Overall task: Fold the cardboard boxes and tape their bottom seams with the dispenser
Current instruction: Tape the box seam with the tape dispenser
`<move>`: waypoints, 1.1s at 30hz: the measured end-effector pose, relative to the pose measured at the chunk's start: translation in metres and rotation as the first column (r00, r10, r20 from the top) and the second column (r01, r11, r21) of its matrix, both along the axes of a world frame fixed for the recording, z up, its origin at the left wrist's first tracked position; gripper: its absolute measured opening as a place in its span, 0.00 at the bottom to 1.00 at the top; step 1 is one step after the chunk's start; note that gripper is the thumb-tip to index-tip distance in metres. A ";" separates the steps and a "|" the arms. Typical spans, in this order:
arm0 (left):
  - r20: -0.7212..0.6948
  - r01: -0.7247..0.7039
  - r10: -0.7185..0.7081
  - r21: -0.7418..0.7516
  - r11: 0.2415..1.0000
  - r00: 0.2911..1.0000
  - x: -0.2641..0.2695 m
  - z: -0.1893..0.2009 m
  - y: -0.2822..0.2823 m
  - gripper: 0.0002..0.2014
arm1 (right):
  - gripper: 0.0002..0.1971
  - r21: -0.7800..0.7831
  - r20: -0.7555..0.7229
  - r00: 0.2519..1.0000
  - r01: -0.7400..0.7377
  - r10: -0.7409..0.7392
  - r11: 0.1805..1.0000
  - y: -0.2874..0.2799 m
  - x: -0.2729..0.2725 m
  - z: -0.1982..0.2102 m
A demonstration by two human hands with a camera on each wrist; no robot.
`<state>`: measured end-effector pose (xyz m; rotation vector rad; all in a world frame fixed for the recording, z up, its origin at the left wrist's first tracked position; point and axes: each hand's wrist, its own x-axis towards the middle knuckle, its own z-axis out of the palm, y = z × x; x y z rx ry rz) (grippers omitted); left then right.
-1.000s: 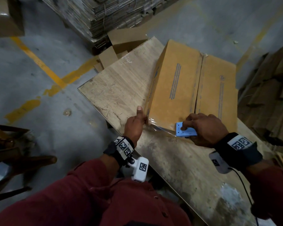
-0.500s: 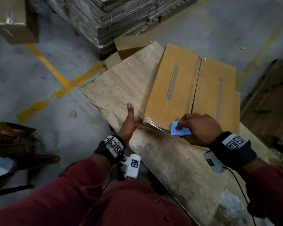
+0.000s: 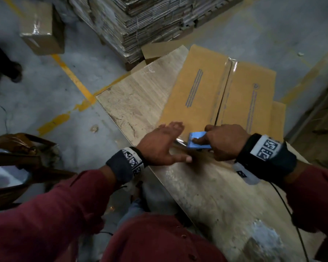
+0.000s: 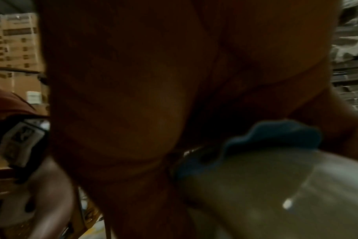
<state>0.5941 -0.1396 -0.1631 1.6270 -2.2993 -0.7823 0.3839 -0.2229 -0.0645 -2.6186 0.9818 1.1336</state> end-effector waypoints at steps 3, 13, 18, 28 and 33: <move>0.265 0.243 -0.190 -0.185 0.952 0.945 -0.007 -0.047 -0.002 0.60 | 0.30 0.007 -0.027 0.998 -0.057 0.057 0.998 -0.003 0.002 0.005; 0.194 0.226 -0.169 -0.324 0.919 0.966 0.000 -0.063 -0.008 0.52 | 0.34 -0.021 0.093 0.989 -0.113 0.115 0.993 -0.004 -0.048 0.006; 0.208 0.245 -0.190 -0.284 0.927 0.960 0.001 -0.060 -0.008 0.50 | 0.36 -0.035 0.150 0.984 -0.087 0.091 0.996 0.001 -0.075 0.004; 0.233 0.257 -0.192 -0.292 0.921 0.953 0.004 -0.061 -0.007 0.52 | 0.38 -0.005 0.131 0.991 -0.031 0.031 1.000 0.004 -0.118 0.007; 0.245 0.269 -0.200 -0.298 0.916 0.949 0.002 -0.063 -0.009 0.52 | 0.41 0.025 -0.006 0.994 0.112 -0.112 0.993 0.013 -0.169 0.017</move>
